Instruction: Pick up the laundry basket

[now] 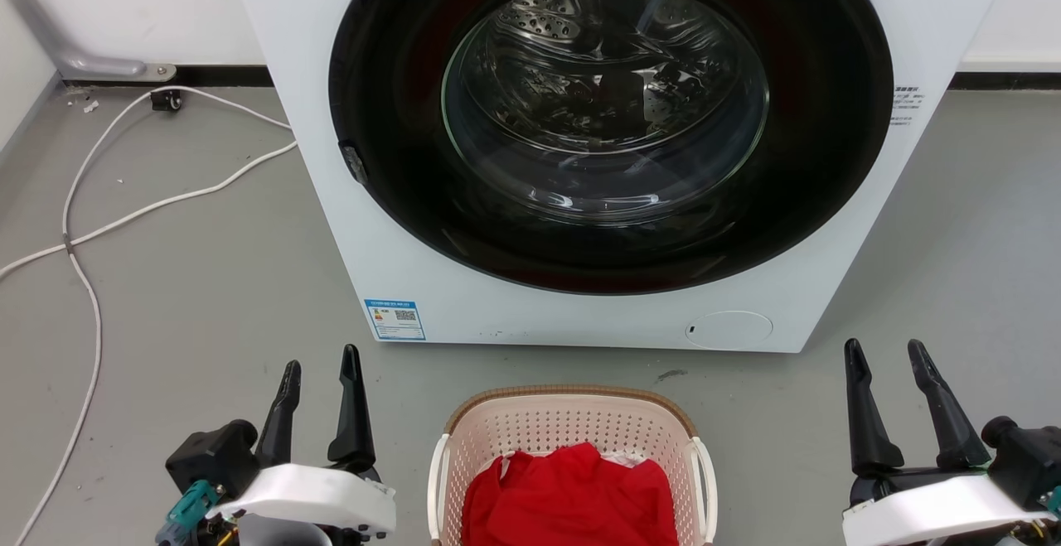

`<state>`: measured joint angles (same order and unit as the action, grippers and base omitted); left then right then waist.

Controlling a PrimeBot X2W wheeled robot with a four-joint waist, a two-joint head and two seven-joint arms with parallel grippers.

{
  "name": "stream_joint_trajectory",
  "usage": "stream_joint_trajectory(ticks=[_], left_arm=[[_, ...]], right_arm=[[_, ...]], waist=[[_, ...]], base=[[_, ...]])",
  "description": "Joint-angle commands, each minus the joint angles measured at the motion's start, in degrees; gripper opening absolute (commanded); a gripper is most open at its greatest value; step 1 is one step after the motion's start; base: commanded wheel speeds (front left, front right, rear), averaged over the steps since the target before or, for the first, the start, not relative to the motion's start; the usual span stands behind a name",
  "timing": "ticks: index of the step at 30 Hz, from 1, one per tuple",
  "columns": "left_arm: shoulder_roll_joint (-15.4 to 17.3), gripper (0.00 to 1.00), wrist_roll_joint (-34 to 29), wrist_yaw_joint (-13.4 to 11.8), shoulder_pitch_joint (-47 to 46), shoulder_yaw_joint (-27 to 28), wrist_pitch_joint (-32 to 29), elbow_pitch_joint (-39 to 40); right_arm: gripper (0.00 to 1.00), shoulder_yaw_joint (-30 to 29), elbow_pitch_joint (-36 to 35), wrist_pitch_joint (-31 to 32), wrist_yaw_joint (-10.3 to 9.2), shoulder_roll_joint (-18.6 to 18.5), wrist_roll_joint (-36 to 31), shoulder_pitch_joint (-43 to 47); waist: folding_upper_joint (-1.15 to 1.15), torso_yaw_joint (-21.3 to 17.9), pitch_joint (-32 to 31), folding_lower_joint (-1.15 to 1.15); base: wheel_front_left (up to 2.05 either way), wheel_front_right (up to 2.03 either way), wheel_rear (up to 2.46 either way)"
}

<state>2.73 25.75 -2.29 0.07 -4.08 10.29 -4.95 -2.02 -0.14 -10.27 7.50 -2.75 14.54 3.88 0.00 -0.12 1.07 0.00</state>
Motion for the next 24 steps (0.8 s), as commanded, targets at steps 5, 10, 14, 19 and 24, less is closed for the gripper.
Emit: stream_joint_trajectory(ticks=[5,10,14,19,24], left_arm=[[0.2,1.00,-4.3,-0.9,0.5,-0.5,1.3,0.8],[0.2,1.00,-6.7,-1.1,0.7,-0.7,1.9,0.9],[0.2,1.00,-8.4,-1.3,0.9,-1.0,2.4,1.0],[0.2,1.00,-10.4,-1.8,1.0,-1.4,2.9,1.1],[0.2,1.00,-12.0,-2.2,1.2,-1.7,3.4,1.3]], right_arm=[[1.00,0.1,-1.2,-1.3,-0.02,-0.2,-4.8,0.9],[1.00,0.2,-1.7,-1.9,-0.02,-0.2,-7.6,1.1],[1.00,0.2,-2.0,-2.4,-0.02,-0.2,-9.7,1.4],[1.00,0.2,-2.3,-3.0,-0.02,-0.2,-12.0,1.7],[1.00,0.2,-2.4,-3.4,-0.02,-0.2,-13.4,1.9]], waist=[[0.00,0.0,0.0,0.00],[0.00,0.0,0.0,0.00],[0.00,0.0,0.0,0.00],[0.00,0.0,0.1,0.00],[0.00,0.0,0.1,0.00]], base=[[0.00,0.00,0.00],[0.00,0.00,0.00],[0.00,0.00,0.00],[0.00,0.00,0.00],[0.00,0.00,0.00]])
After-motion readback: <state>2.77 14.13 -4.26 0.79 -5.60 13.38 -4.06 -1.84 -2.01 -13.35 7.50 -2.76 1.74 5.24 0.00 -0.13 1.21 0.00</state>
